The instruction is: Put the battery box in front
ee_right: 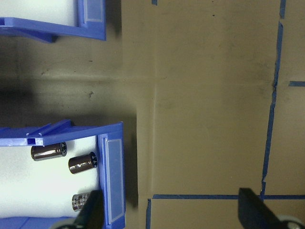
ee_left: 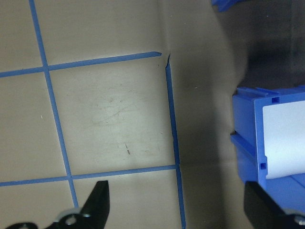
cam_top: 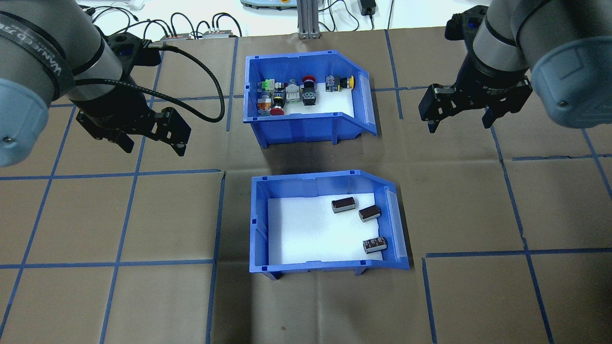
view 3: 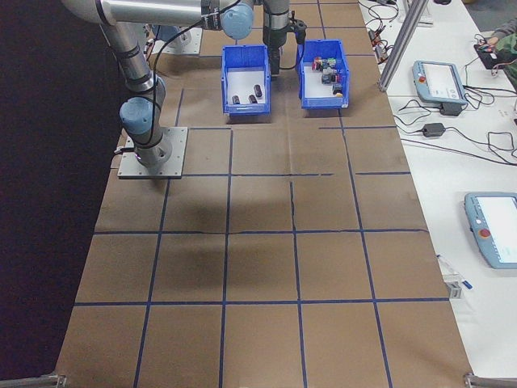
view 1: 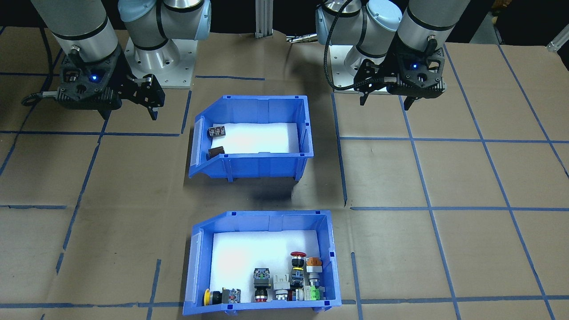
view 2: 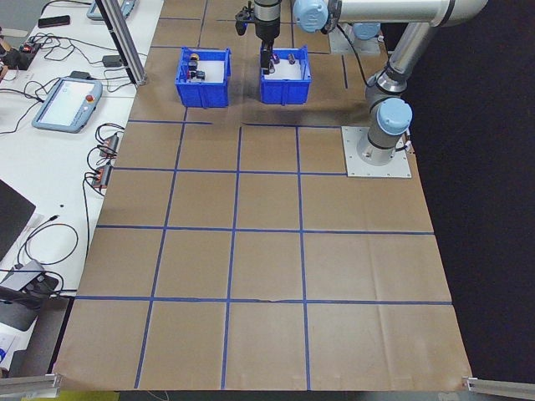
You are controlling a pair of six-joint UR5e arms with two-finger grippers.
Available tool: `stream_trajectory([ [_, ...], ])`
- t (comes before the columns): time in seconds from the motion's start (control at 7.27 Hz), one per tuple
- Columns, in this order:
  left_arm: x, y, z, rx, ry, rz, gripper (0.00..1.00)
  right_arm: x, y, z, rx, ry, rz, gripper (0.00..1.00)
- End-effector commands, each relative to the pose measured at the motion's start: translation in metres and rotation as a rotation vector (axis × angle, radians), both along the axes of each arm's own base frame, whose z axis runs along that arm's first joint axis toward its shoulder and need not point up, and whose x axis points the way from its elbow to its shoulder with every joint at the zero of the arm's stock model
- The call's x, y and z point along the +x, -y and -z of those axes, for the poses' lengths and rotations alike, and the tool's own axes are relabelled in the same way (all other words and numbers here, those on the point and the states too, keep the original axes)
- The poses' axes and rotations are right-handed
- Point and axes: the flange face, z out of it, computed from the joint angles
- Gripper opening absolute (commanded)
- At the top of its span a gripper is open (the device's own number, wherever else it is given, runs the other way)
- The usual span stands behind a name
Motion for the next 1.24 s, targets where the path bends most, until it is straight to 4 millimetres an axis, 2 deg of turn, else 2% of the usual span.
stream_trajectory([
  [0.0, -0.001, -0.001, 0.001, 0.008, -0.007, -0.016, 0.99, 0.002, -0.001, 0.001, 0.004, -0.003, -0.006, 1.0],
  [0.41, -0.002, -0.002, 0.008, 0.018, -0.014, -0.024, 0.99, 0.007, 0.001, 0.0, -0.014, 0.0, -0.03, 1.0],
  [0.55, -0.002, -0.003, 0.01, 0.02, -0.014, -0.025, 0.99, 0.01, 0.001, 0.0, -0.012, 0.001, -0.094, 1.0],
  [0.69, -0.002, -0.003, 0.011, 0.021, -0.014, -0.027, 0.99, 0.01, 0.008, 0.01, 0.009, 0.003, -0.207, 1.0],
  [0.83, -0.002, -0.014, 0.004, 0.014, -0.013, -0.054, 0.99, 0.012, 0.021, 0.016, 0.018, 0.009, -0.266, 1.0],
  [0.96, -0.003, -0.032, 0.011, 0.021, -0.01, -0.219, 0.99, 0.02, 0.039, 0.01, 0.002, 0.041, -0.341, 1.0],
  [1.1, -0.003, -0.05, 0.025, 0.03, 0.004, -0.457, 0.99, 0.031, 0.059, 0.013, 0.004, 0.044, -0.448, 1.0],
])
